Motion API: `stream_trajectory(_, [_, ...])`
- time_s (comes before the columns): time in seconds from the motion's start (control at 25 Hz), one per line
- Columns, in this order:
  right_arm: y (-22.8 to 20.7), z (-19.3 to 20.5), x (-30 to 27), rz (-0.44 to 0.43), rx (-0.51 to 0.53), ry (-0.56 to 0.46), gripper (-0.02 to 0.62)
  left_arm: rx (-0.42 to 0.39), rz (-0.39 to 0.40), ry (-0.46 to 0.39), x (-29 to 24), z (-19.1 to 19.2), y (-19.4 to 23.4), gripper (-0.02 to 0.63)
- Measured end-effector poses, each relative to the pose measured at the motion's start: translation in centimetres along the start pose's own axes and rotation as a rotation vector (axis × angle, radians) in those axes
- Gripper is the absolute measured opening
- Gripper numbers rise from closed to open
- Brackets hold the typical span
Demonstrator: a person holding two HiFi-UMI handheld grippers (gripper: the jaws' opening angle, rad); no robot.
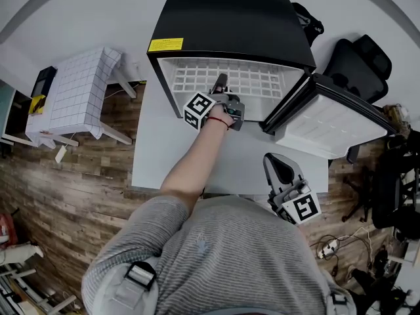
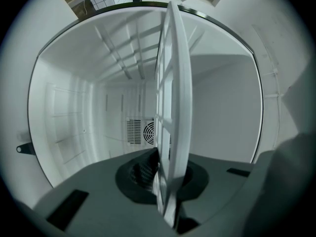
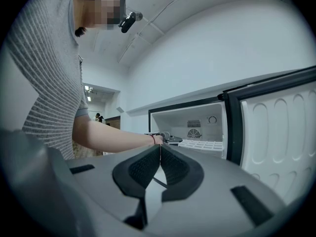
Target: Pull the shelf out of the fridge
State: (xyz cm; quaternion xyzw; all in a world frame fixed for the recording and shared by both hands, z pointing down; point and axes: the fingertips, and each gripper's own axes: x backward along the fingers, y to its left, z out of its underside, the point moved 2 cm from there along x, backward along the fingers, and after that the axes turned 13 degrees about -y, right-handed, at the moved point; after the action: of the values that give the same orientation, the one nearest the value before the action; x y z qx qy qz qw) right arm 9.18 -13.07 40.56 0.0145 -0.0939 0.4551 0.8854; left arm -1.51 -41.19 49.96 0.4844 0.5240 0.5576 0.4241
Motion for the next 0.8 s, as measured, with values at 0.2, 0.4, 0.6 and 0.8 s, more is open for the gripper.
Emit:
stream_trajectory(0.2, [0.3,0.1,0.0,-0.008,-0.005,0.001,0.014,0.001,0.0,0.001,0.6,0.1,-0.1,0.026])
stream_trajectory(0.4, [0.4,0.2,0.0,-0.01,-0.006,0.002,0.014,0.003,0.005,0.003,1.2,0.1,-0.2,0.026])
stream_trajectory(0.6, [0.5,0.1,0.1,-0.009,-0.005,0.001,0.014,0.006,0.003,0.004,1.7,0.1,-0.3,0.026])
stream_trajectory(0.8, [0.7,0.2,0.0,-0.012,-0.005,-0.001,0.014,0.008,0.003,0.007,2.3,0.1,-0.2,0.026])
